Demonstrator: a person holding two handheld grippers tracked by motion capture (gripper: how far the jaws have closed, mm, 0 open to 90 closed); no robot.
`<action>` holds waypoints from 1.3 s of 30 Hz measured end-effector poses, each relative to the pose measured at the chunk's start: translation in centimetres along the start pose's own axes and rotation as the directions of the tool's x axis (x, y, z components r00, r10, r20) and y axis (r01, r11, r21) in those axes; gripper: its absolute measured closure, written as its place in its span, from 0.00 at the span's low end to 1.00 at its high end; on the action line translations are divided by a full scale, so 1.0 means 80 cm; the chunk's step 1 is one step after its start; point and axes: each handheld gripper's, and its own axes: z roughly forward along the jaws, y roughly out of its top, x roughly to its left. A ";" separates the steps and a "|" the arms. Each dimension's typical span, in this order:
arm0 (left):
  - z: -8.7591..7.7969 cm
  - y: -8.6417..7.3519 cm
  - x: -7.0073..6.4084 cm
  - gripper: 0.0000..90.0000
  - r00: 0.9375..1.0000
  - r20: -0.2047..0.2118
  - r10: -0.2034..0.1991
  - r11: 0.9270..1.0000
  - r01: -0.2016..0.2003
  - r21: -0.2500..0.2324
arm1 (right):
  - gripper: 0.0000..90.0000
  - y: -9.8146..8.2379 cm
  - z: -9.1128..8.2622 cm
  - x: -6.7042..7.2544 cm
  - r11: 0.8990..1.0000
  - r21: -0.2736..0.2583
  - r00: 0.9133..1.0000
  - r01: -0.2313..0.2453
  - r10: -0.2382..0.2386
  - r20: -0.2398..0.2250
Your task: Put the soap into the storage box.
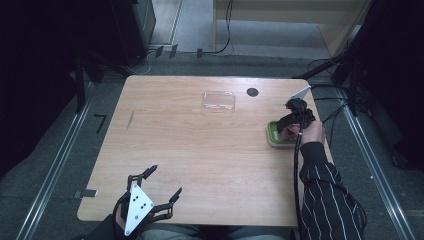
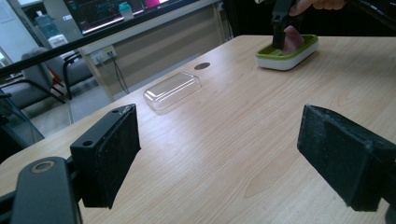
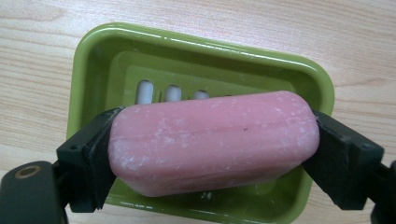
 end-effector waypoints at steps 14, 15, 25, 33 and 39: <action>0.000 0.000 0.000 0.15 1.000 -0.001 0.001 1.000 -0.001 0.002 | 0.15 0.001 0.003 0.003 1.000 -0.004 1.000 -0.011 0.011 0.023; 0.000 0.000 0.000 0.15 1.000 -0.002 0.000 1.000 0.000 0.001 | 0.15 0.001 0.003 0.003 1.000 -0.005 1.000 -0.011 0.011 0.023; -0.001 -0.001 0.000 0.15 1.000 -0.004 -0.001 1.000 0.001 0.003 | 0.14 0.004 0.007 0.006 1.000 -0.012 0.999 -0.003 0.004 0.038; -0.001 -0.001 0.000 0.15 1.000 -0.007 -0.005 1.000 0.005 0.003 | 0.14 0.007 0.012 0.009 1.000 -0.003 0.999 0.001 0.000 0.040; -0.002 -0.001 0.000 0.15 1.000 -0.006 -0.002 1.000 0.002 0.006 | 0.13 0.007 0.012 0.009 1.000 -0.007 0.999 0.000 0.001 0.035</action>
